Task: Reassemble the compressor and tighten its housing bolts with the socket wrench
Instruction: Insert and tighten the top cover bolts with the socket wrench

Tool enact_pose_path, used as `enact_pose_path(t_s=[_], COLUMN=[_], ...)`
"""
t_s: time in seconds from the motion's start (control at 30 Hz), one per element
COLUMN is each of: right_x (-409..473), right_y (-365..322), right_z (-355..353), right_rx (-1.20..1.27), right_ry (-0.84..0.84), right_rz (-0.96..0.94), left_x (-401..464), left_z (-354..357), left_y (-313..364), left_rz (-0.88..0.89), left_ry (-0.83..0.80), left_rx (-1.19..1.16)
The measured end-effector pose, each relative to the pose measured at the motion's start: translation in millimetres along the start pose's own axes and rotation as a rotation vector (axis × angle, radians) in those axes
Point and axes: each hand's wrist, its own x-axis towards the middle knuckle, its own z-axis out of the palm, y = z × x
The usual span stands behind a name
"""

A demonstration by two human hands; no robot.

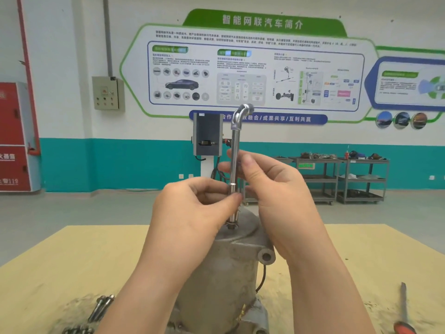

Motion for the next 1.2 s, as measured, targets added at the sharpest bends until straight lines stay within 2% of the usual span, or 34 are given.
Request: enact_pose_path(t_s=[0.17,0.4,0.63,0.83,1.07,1.2], right_x=[0.6,-0.3,1.1,-0.3,0.5,0.1], right_y=[1.2,2.1,4.0,2.6,3.5,3.5], right_z=[-0.6,-2.4,1.6,-1.3,-0.4,3.3], right_rx=[0.059,0.082,0.091,0.037,0.073,0.067], right_ry=[0.024,-0.067,0.108,-0.025,0.032,0.081], right_rz=[0.000,0.066,0.031,0.056,0.030,0.015], left_x=[-0.9,-1.4,-0.8,-3.0,0.6,-2.0], left_z=[-1.0,3.7,0.1,5.0,-2.2,0.1], left_y=[1.0,0.1,-1.1,-0.2,-1.6,2.3], left_rz=[0.007,0.001,0.007,0.046,-0.003,0.022], left_ry=[-0.109,-0.004,-0.087,0.068,-0.104,-0.028], left_rx=[0.017,0.041,0.041,0.100,0.071,0.068])
